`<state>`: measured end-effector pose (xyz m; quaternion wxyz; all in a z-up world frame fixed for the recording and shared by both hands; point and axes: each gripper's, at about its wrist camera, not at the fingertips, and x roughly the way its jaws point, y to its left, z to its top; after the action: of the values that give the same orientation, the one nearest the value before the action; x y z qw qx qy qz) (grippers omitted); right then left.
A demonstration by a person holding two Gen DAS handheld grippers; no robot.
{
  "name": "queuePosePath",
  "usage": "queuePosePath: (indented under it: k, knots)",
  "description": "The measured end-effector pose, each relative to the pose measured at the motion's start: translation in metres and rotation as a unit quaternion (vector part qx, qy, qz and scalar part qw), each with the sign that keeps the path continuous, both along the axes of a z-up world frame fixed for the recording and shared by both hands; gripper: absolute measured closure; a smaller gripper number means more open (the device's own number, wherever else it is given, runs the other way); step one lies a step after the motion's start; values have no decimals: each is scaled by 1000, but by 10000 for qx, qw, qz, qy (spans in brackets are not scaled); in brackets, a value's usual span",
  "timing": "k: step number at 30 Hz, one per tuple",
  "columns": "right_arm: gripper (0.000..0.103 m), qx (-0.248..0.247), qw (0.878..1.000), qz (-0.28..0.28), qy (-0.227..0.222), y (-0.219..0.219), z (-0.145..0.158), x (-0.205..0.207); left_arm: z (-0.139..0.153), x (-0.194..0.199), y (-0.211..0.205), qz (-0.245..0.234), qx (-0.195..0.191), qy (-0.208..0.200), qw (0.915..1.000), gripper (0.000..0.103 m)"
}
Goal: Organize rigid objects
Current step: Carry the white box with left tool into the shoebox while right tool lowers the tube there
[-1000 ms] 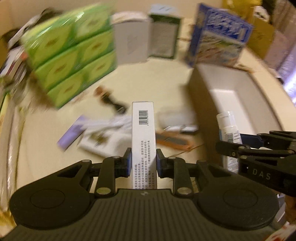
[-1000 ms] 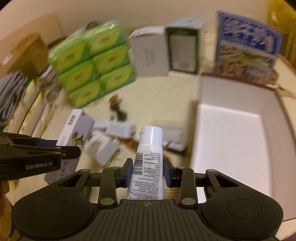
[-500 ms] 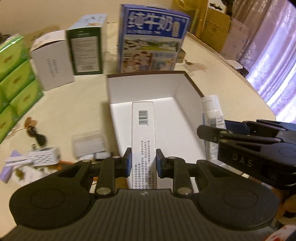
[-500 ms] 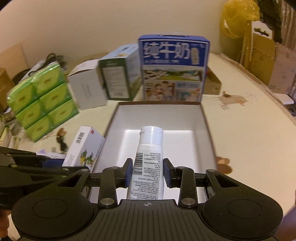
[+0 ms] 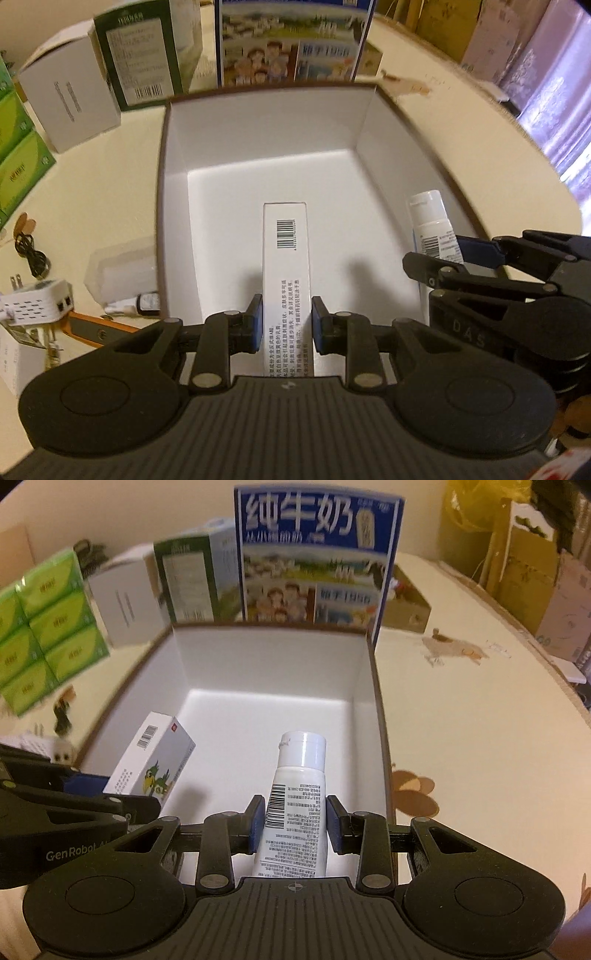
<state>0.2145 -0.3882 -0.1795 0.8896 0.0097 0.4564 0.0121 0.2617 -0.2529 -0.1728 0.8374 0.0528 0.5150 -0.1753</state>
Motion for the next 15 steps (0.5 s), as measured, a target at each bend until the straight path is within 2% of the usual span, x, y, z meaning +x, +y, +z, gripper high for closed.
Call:
queuePosePath:
  k: [4,7,10,15]
  knots:
    - [71,-65,9998,-19,176,-4,-19,4,-18,5,-7,-10,96,165,9998,81]
    - [71,-204,9994,146,228,2,-21,5,-26,6,-10,-31,125,257,9996,81]
    - [71,-241,9992,57,308,3,-21,6,-29,6,-12,-51,75,310,9995,80]
    - [67,114,9990,-269,344,0,-10,-7,-20,-1,-5,-149,-7,249,9996,71]
